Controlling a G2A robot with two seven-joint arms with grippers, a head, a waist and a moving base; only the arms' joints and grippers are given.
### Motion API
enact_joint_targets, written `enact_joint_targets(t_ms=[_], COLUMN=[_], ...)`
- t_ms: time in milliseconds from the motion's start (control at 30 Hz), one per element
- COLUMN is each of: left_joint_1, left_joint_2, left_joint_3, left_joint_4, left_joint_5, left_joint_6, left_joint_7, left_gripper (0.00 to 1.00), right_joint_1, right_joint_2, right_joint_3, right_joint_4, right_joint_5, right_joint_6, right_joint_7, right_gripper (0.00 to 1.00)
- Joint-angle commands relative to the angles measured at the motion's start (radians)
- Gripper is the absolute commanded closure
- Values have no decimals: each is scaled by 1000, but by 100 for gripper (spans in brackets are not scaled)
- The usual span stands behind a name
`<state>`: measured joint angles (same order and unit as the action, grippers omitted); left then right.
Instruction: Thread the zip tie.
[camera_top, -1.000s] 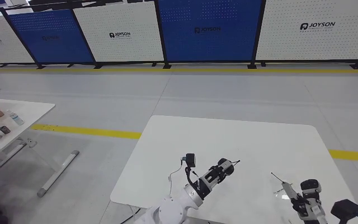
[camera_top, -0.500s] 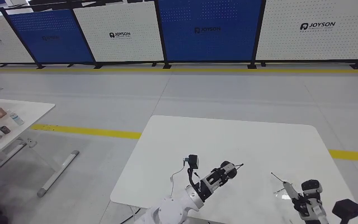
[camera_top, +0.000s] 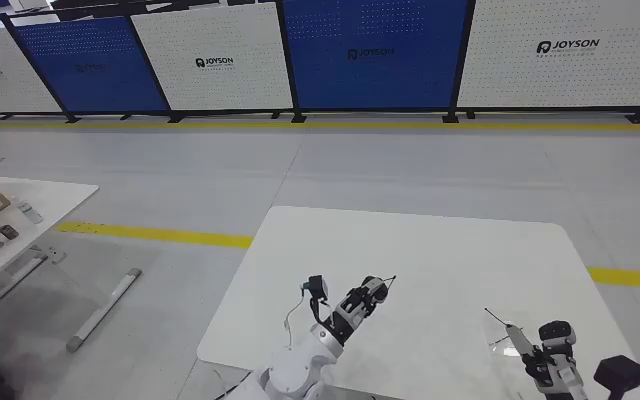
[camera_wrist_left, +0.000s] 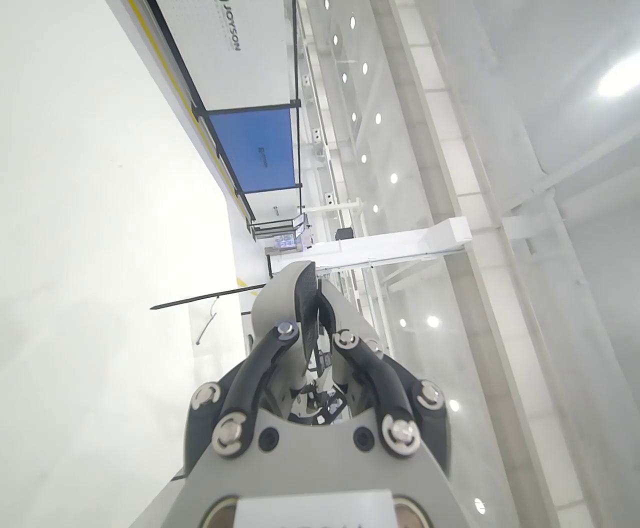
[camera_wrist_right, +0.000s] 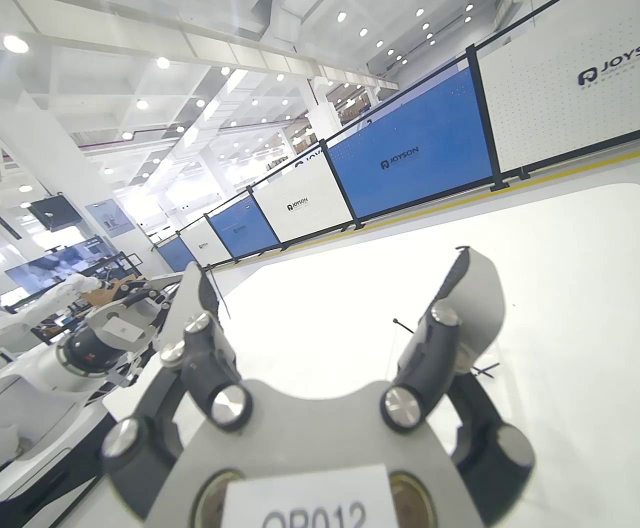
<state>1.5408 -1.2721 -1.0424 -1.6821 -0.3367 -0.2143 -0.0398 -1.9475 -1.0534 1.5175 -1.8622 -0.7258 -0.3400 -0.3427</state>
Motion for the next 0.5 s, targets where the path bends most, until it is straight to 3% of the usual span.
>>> enact_joint_targets(t_ms=[0, 467], left_joint_1=[8, 12], left_joint_2=[1, 2], left_joint_3=[-13, -15], left_joint_4=[8, 7], left_joint_5=[-26, -33], left_joint_6=[-7, -15], left_joint_7=[-7, -16], left_gripper=[100, 100], right_joint_1=[0, 0], right_joint_2=[0, 0], right_joint_3=[0, 0], right_joint_4=[0, 0], right_joint_5=[0, 0], right_joint_6=[0, 0], right_joint_7=[0, 0], right_gripper=[0, 0])
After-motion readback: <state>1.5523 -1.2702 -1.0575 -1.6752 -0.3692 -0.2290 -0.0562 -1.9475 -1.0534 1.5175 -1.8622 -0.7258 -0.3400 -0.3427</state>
